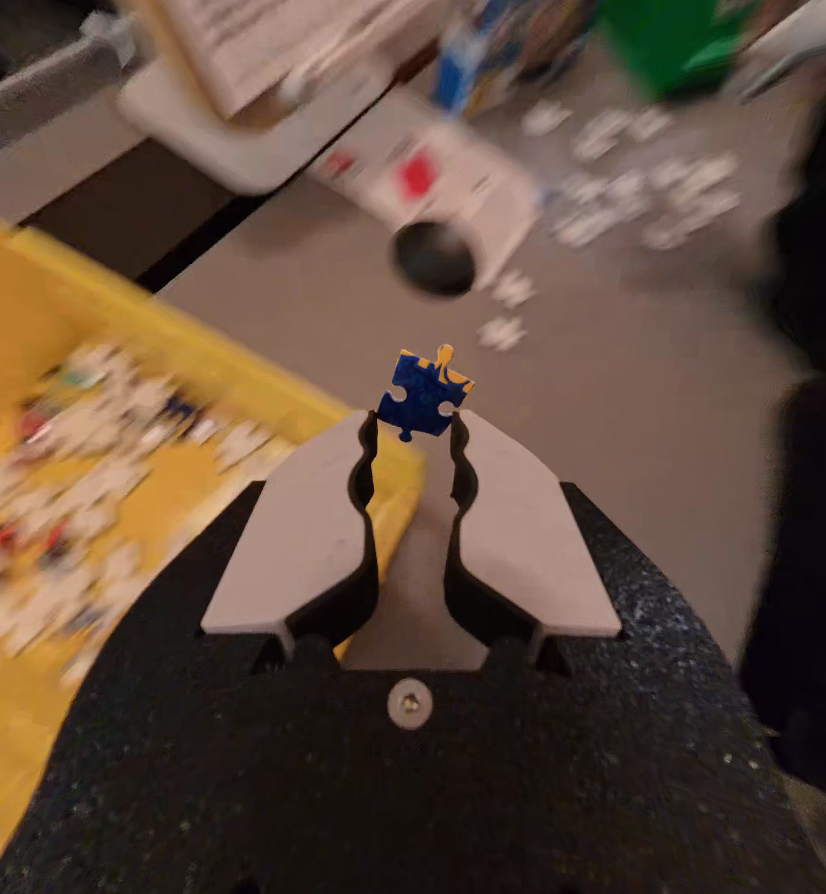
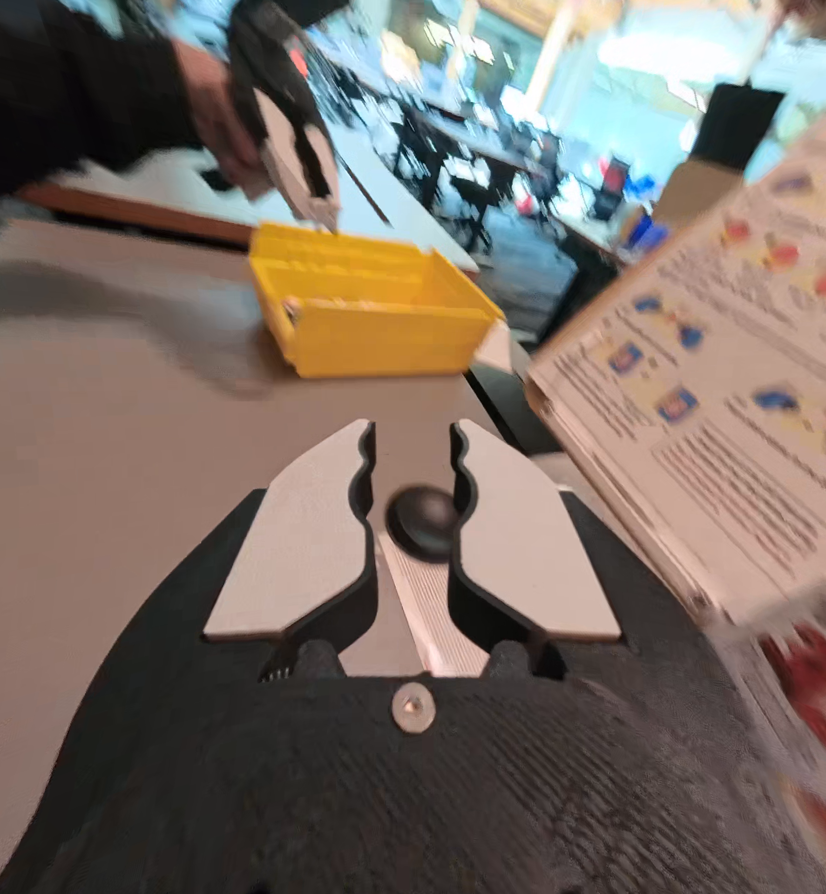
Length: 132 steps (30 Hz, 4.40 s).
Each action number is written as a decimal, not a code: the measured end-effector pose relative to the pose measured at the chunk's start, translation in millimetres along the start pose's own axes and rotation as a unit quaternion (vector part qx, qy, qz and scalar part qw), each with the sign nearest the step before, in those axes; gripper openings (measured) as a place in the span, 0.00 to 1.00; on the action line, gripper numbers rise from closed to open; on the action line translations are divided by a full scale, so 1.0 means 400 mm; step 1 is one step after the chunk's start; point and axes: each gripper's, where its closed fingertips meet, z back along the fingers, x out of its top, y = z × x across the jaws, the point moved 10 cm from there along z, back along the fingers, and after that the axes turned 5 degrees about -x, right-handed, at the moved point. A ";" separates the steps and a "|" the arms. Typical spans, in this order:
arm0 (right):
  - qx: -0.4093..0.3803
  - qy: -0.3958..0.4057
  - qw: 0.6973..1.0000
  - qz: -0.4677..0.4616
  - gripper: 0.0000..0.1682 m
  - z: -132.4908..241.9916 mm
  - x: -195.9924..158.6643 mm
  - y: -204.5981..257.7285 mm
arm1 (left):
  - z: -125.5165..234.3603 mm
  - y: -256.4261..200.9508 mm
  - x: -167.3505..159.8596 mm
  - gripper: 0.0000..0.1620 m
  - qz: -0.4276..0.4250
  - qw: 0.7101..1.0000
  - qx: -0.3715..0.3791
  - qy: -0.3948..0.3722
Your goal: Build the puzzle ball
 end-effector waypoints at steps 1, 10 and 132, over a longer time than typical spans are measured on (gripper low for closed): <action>0.026 -0.035 0.999 0.005 0.21 -0.012 0.018 0.019 | -0.021 -0.040 0.015 0.17 -0.003 0.996 -0.071 -0.046; 0.183 -0.193 0.964 -0.012 0.22 -0.061 0.131 0.147 | -0.282 -0.285 0.032 0.17 -0.022 0.820 -0.527 -0.222; 0.037 0.556 0.779 -0.286 0.02 0.514 -0.338 -0.082 | -0.467 -0.365 -0.104 0.05 -0.102 0.982 -0.116 -0.110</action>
